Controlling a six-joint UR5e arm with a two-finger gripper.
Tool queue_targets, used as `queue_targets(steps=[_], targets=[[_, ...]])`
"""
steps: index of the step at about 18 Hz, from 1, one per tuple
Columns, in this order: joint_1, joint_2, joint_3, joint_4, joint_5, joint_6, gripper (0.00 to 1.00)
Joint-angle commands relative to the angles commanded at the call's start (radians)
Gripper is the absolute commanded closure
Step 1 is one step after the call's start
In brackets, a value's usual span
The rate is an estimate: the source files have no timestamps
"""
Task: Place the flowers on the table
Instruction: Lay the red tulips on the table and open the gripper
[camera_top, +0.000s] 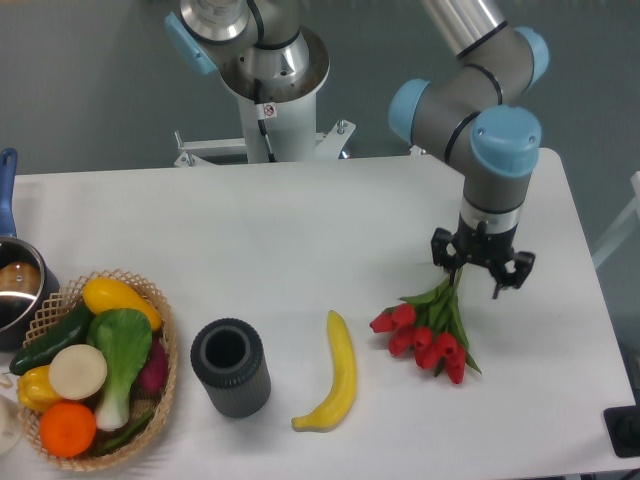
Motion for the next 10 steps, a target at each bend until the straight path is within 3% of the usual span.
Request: queue_targets(steps=[10], targets=[[0.005,0.011,-0.002,0.003,-0.002,-0.003,0.00]])
